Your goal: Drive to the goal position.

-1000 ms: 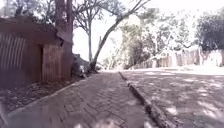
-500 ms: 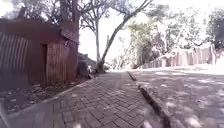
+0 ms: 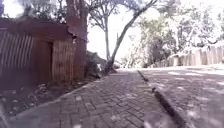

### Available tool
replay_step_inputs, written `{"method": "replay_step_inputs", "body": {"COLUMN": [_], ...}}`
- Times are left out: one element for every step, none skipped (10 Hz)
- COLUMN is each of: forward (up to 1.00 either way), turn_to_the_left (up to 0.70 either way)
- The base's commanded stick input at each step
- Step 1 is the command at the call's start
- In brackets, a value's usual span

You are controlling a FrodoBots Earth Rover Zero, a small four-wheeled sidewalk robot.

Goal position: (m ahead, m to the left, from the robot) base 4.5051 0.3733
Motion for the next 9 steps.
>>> {"method": "replay_step_inputs", "body": {"forward": [0.7, 0.7, 0.7, 0.7, 0.7, 0.7, 0.7, 0.7, 0.7], "turn_to_the_left": [0.0, 0.0, 0.0, 0.0, 0.0, 0.0, 0.0, 0.0, 0.0]}}
